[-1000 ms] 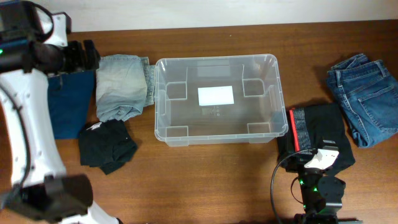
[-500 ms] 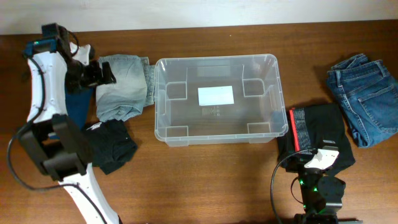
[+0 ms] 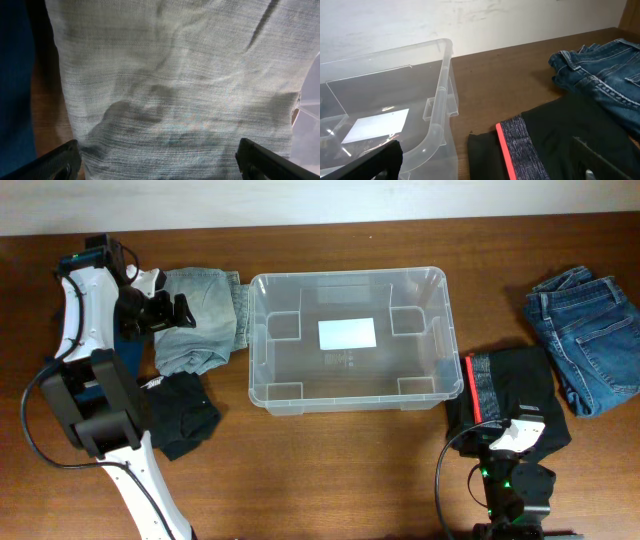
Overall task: Pack container
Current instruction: 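Move the left gripper over the light-wash jeans and lower onto them, then close the left gripper on the light-wash jeans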
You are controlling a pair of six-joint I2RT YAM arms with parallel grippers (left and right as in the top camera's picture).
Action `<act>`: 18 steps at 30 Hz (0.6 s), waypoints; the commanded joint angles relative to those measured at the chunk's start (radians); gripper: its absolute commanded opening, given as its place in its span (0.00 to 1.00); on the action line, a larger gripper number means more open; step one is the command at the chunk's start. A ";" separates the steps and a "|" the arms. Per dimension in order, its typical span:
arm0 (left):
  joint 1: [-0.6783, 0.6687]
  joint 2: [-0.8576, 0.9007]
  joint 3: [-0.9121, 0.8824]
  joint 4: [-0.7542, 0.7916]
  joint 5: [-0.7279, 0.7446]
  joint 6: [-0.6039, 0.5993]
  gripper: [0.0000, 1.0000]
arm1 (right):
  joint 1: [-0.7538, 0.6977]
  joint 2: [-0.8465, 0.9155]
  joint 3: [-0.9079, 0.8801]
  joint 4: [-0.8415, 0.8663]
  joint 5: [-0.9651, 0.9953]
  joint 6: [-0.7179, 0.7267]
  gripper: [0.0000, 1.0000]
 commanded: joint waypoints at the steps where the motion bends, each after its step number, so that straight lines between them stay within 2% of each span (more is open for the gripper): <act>1: 0.003 0.009 -0.016 0.013 -0.009 0.035 0.99 | 0.005 -0.008 -0.005 -0.006 0.009 -0.003 0.99; 12: 0.005 0.011 -0.032 0.045 -0.030 0.031 1.00 | 0.005 -0.008 -0.005 -0.006 0.009 -0.004 0.99; 15: 0.006 0.011 -0.032 0.055 -0.085 -0.024 0.99 | 0.005 -0.008 -0.005 -0.006 0.009 -0.004 0.99; 18: 0.006 0.011 -0.034 0.065 -0.088 -0.025 0.99 | 0.005 -0.008 -0.005 -0.006 0.009 -0.004 0.99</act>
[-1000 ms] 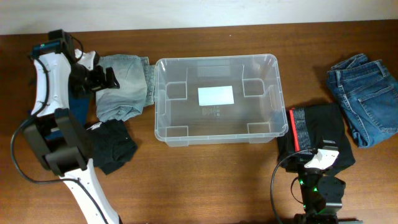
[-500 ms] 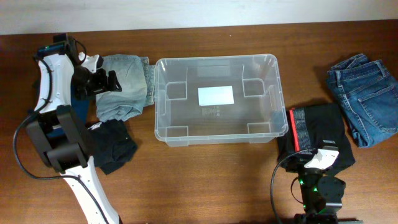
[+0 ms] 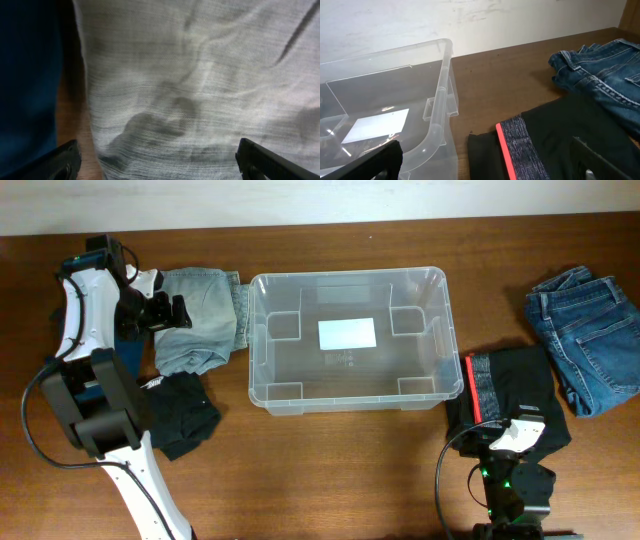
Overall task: Pack container
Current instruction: 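Close the left gripper on the light-wash jeans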
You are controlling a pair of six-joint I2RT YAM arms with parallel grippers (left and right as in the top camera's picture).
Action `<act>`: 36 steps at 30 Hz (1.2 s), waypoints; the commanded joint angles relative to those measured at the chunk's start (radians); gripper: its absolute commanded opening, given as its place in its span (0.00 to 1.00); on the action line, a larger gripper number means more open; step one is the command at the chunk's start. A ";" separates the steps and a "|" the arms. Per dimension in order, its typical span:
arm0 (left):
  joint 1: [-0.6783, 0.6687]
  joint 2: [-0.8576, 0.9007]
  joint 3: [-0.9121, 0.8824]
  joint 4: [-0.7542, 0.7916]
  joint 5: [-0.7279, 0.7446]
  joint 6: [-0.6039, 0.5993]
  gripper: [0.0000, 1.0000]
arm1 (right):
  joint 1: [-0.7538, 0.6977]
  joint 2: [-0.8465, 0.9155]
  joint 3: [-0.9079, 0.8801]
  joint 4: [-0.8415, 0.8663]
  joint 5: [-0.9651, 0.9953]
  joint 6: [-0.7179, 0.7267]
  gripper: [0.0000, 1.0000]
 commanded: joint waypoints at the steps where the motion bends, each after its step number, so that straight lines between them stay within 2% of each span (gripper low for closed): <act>1: 0.005 0.011 -0.014 0.012 -0.029 -0.018 0.99 | 0.005 -0.008 -0.005 -0.006 0.009 -0.003 0.99; 9: 0.004 0.056 -0.015 0.026 -0.021 -0.018 0.99 | 0.005 -0.008 -0.005 -0.006 0.009 -0.003 0.98; 16: 0.003 0.100 -0.015 0.048 0.127 -0.010 0.99 | 0.005 -0.008 -0.005 -0.006 0.009 -0.003 0.99; 29: 0.002 0.162 -0.056 0.063 0.084 -0.002 0.99 | 0.005 -0.008 -0.005 -0.006 0.009 -0.003 0.99; 32: 0.002 0.162 -0.069 0.073 0.078 0.006 0.94 | 0.005 -0.008 -0.005 -0.006 0.009 -0.003 0.99; 36: 0.002 0.162 -0.071 0.074 0.077 0.028 0.78 | 0.005 -0.008 -0.005 -0.006 0.009 -0.003 0.99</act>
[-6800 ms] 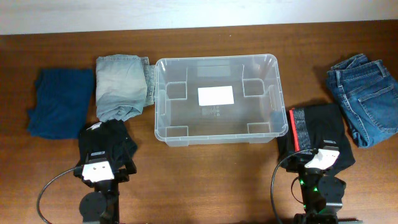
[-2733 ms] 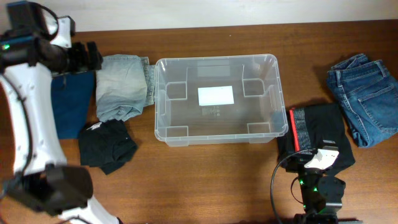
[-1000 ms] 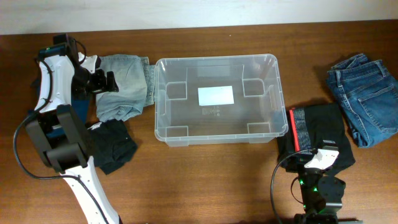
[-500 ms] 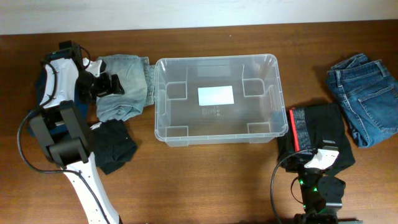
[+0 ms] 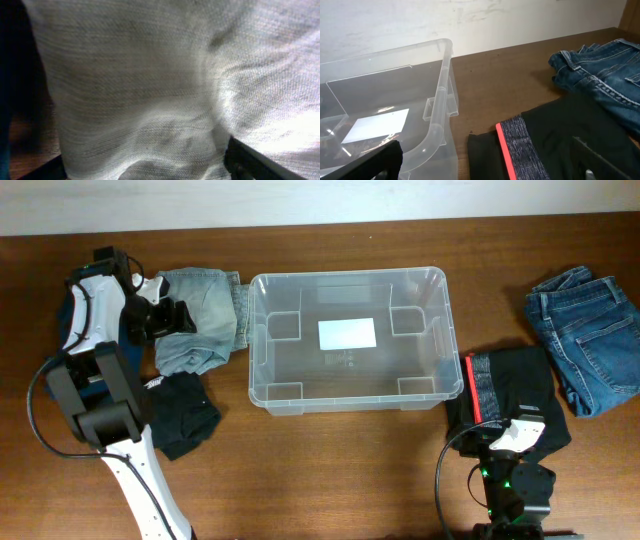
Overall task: Pack container
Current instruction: 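Close the left gripper on the light-wash jeans, then lift the light-wash jeans with the left gripper toward the container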
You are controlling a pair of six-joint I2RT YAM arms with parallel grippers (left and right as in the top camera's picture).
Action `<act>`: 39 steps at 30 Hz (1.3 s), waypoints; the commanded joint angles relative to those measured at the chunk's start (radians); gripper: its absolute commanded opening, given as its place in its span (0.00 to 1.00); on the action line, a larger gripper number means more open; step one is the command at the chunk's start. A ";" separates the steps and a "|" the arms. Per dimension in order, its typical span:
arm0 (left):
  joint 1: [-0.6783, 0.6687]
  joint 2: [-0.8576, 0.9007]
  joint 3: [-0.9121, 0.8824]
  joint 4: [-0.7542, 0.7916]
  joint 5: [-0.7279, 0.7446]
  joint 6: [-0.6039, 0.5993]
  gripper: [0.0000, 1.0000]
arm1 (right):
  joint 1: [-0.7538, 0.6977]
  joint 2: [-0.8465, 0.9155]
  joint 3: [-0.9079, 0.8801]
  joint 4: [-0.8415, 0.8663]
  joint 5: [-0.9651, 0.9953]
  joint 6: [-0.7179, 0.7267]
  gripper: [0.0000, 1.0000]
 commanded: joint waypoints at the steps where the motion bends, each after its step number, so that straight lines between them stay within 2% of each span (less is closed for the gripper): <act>1: -0.004 0.077 -0.054 0.004 0.006 0.029 0.72 | 0.005 -0.008 -0.005 -0.006 0.009 -0.004 0.99; 3: -0.004 0.077 -0.057 0.004 0.007 0.029 0.62 | 0.005 -0.008 -0.005 -0.006 0.009 -0.004 0.99; 7: -0.004 0.077 -0.062 0.007 0.007 0.037 0.59 | 0.005 -0.008 -0.005 -0.006 0.009 -0.003 0.99; 9: -0.004 0.077 -0.062 0.007 0.006 0.045 0.53 | 0.005 -0.008 -0.005 -0.006 0.009 -0.004 0.99; 11: -0.004 0.077 -0.062 0.007 0.006 0.044 0.50 | 0.005 -0.008 -0.005 -0.006 0.009 -0.004 0.99; 15: -0.004 0.077 -0.062 0.007 0.007 0.044 0.29 | 0.005 -0.008 -0.005 -0.006 0.009 -0.004 0.99; 19: -0.004 0.077 -0.062 0.007 0.007 0.044 0.17 | 0.005 -0.008 -0.005 -0.006 0.009 -0.004 0.99; 21: -0.004 0.077 -0.062 0.007 0.008 0.043 0.01 | 0.005 -0.008 -0.005 -0.006 0.009 -0.004 0.99; 29: -0.004 0.074 -0.008 -0.020 0.071 0.002 0.01 | 0.005 -0.008 -0.005 -0.006 0.009 -0.004 0.99; 39: -0.005 0.073 0.285 -0.235 0.067 -0.032 0.01 | 0.005 -0.008 -0.005 -0.006 0.009 -0.004 0.98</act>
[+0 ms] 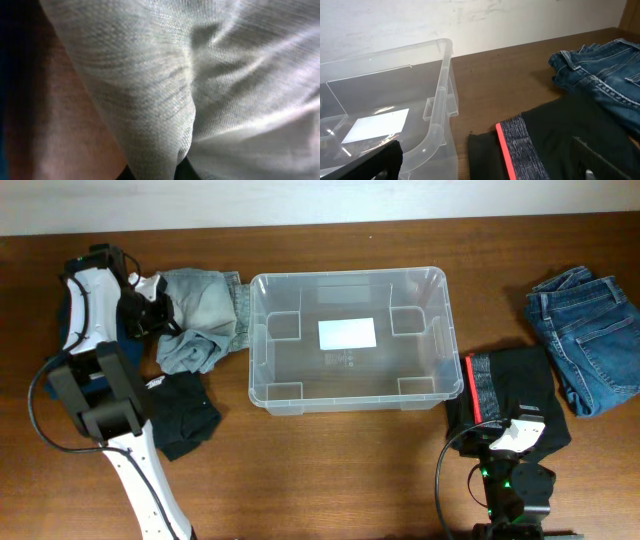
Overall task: Pack container
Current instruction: 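Lift the light-wash jeans with the left gripper toward the container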
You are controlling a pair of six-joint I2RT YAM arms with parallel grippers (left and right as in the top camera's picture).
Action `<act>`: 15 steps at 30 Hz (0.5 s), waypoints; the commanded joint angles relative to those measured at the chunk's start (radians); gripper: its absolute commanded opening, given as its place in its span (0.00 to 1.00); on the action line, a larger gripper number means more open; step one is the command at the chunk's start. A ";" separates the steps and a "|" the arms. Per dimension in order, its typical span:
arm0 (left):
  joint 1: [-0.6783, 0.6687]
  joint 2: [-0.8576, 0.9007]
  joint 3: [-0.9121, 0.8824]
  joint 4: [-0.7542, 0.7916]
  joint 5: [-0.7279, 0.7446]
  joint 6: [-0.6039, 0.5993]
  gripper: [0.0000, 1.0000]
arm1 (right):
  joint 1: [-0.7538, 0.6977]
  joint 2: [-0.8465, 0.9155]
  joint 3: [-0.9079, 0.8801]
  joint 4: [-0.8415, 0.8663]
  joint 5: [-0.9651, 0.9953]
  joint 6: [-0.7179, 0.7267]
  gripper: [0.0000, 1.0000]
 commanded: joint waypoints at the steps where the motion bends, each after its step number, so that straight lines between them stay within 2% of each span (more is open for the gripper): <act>1: -0.012 0.004 0.130 -0.063 0.027 -0.011 0.01 | 0.005 -0.007 -0.005 -0.006 0.009 -0.003 0.99; 6: -0.012 0.004 0.261 -0.142 -0.028 -0.072 0.01 | 0.005 -0.007 -0.005 -0.006 0.009 -0.003 0.99; 15: -0.023 -0.004 0.444 -0.241 -0.025 -0.098 0.01 | 0.005 -0.007 -0.005 -0.006 0.009 -0.003 0.99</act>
